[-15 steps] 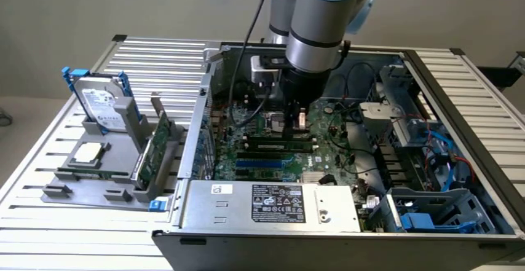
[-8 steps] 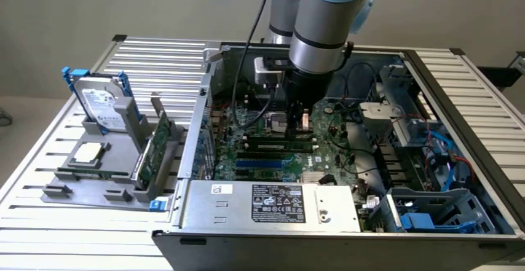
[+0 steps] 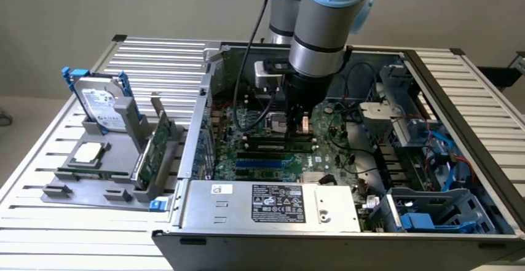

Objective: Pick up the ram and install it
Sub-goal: 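Press down the ram until it locks into place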

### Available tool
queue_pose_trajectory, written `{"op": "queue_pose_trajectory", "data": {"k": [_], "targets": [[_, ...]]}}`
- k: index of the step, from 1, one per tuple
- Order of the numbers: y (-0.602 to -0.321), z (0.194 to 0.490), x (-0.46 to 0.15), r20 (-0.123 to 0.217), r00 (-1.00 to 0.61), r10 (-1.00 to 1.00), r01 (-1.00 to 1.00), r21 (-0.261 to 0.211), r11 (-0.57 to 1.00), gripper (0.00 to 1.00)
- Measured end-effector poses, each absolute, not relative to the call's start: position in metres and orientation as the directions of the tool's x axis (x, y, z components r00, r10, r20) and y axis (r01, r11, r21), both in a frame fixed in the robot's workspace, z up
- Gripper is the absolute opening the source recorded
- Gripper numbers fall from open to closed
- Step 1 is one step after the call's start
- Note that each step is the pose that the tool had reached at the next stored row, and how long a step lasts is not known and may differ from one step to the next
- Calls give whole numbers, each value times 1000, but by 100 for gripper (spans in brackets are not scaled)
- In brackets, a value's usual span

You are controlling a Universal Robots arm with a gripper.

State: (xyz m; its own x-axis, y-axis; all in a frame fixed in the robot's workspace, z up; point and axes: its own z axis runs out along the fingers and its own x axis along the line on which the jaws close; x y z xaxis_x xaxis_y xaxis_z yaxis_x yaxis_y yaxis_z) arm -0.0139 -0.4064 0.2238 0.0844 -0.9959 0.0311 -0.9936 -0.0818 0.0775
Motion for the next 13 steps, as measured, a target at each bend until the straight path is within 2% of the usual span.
{"op": "queue_pose_trajectory", "data": {"k": [8, 13], "targets": [[-406, 246, -14, 30, 85, -996, -993, 82, -82, 11], [-406, 249, -19, 29, 85, -996, -993, 89, -82, 11]]}}
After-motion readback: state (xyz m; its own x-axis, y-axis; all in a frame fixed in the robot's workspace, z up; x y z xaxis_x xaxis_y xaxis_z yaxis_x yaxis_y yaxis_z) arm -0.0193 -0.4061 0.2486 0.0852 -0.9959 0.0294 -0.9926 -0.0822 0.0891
